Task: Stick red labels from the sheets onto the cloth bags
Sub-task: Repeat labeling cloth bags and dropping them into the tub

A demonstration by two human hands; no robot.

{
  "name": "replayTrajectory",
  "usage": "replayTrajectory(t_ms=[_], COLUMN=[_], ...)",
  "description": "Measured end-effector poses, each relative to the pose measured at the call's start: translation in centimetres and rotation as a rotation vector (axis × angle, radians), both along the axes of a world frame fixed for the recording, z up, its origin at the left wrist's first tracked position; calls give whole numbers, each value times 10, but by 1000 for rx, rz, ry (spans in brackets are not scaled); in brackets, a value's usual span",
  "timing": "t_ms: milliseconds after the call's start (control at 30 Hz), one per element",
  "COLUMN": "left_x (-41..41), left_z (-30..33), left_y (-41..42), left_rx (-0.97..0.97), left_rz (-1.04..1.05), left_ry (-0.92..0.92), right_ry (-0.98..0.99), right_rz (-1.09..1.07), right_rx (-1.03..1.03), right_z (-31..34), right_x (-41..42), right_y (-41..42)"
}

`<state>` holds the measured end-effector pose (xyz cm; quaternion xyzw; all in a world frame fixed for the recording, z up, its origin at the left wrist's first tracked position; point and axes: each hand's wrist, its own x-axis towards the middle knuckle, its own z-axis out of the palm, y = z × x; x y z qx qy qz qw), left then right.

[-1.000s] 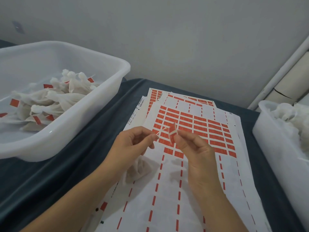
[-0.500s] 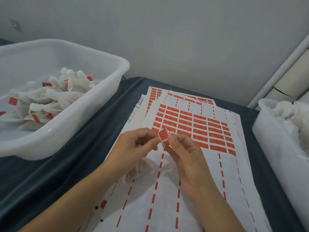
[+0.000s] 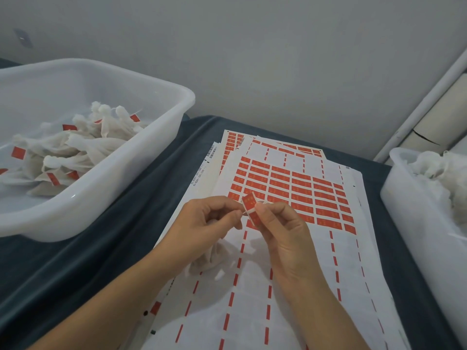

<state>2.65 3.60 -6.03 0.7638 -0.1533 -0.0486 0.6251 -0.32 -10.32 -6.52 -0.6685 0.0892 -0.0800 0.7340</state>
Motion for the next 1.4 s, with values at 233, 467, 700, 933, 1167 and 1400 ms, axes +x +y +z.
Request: replayTrajectory(t_ms=[233,467,700,933,1167,1400], left_x=[-2,-3,0,0,-2,-2], left_z=[3,2,3,5,6,6], left_y=[-4,-2,4,2,2,2], left_rx=[-113,-210,-272,-247,-220,-201], left_rz=[51,58,48,58,21,-7], left_ry=[66,89,227,234,246,232], right_ry=[-37,-127,35,105,99,39], right_rz=[-17,-139,-86,151,169,155], right_rx=[0,-211,68,118,116,54], right_z=[-2,0,4,9,7,8], right_x=[-1,-1,-1,0,1,-1], right_y=[4,3,-14,-8,-11,-10])
